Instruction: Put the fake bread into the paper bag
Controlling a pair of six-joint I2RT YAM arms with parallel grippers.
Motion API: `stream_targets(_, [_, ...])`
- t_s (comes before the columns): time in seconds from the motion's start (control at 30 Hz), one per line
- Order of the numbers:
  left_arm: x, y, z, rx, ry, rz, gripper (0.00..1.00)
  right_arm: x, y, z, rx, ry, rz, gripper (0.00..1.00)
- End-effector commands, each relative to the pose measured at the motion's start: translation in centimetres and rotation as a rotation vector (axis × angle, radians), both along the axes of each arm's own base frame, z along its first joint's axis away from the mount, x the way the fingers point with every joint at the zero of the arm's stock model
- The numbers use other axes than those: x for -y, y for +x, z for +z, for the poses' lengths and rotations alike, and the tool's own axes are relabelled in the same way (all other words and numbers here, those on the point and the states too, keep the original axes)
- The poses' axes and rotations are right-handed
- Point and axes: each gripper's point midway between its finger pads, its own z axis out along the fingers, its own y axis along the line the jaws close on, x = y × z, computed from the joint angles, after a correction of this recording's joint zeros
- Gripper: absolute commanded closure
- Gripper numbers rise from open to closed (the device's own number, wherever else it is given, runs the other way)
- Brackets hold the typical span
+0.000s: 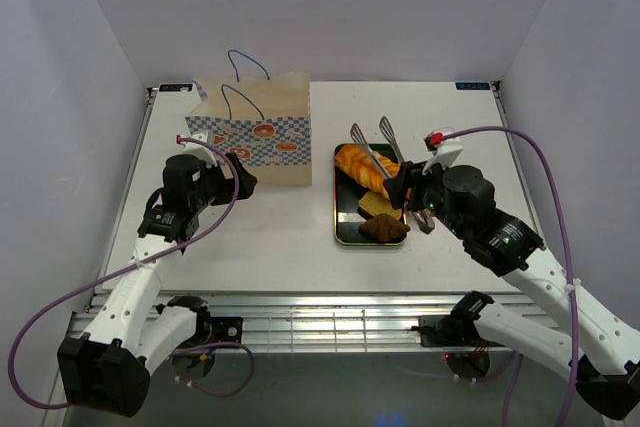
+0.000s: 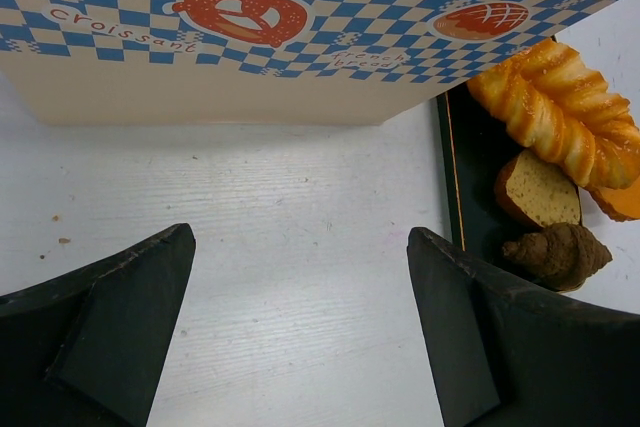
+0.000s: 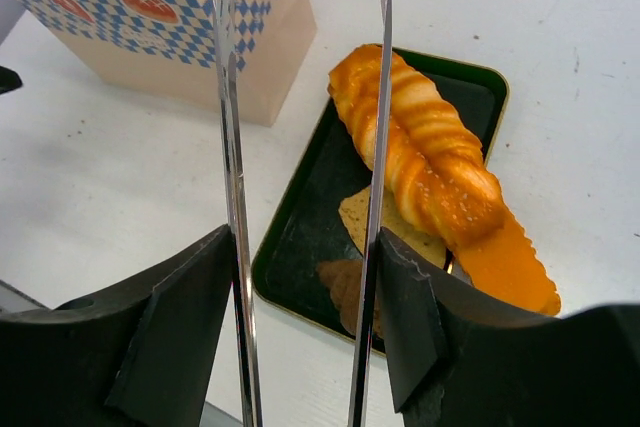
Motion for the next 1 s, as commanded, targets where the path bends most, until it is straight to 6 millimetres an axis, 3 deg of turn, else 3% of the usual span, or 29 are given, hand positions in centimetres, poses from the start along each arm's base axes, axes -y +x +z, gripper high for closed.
stream_targets(0.0, [0.0,0.5,1.8,0.040,-0.003,0.004,0.02,2.0,0.0,-1.5,-0.008,-0.012,-0.088,0.38])
stream_targets(0.23, [0.1,0.5,1.7,0.037,-0.002,0.003,0.02,3.4,-0.2,-4.7,-0.065,-0.078,-0.139,0.37])
stream_targets(0.8, [0.4,0.4,1.7,0.033,-0.013,-0.016,0.02,5.4,1.6,-9.5,-0.202,-0.136,-0.241,0.36])
stream_targets(0.97, [0.5,0.4,1.6,0.032,-0.014,-0.017,0.02,6.3,2.1,-10.1,-0.236,-0.124,-0.242,0.36])
